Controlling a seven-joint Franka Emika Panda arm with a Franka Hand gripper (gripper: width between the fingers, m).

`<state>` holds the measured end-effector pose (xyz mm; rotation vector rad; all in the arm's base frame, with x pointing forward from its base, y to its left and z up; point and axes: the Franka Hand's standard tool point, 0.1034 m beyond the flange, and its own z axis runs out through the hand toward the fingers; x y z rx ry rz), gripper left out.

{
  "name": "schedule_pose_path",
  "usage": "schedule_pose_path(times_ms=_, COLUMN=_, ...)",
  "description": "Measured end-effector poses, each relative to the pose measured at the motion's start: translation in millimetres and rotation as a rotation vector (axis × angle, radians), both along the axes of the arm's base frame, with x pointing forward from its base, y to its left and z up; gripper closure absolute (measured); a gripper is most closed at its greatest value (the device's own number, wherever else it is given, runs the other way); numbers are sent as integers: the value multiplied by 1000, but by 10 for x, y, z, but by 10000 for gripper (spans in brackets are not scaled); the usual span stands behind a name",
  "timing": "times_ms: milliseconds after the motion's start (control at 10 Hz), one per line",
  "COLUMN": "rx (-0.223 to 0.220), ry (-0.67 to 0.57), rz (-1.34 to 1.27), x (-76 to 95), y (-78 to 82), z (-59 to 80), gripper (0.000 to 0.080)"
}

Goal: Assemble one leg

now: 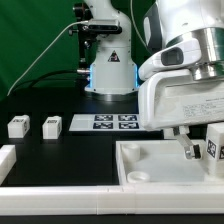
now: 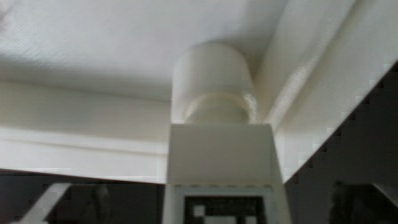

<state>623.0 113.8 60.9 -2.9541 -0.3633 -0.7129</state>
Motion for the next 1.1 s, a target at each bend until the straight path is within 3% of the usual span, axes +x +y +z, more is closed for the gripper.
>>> schedule_pose_path(times_ms=400, rx=-6, ry=-9, rz=7, x=25, y=-28, z=55, gripper=150)
schedule_pose_path(times_ms=800, rx=-9, ry=27, rz=12, x=42, y=-68, z=268, gripper=150)
schedule_pose_path(times_ms=1100, rx=-8, ry=71, rz=20, x=17, y=-37, z=232, gripper=150)
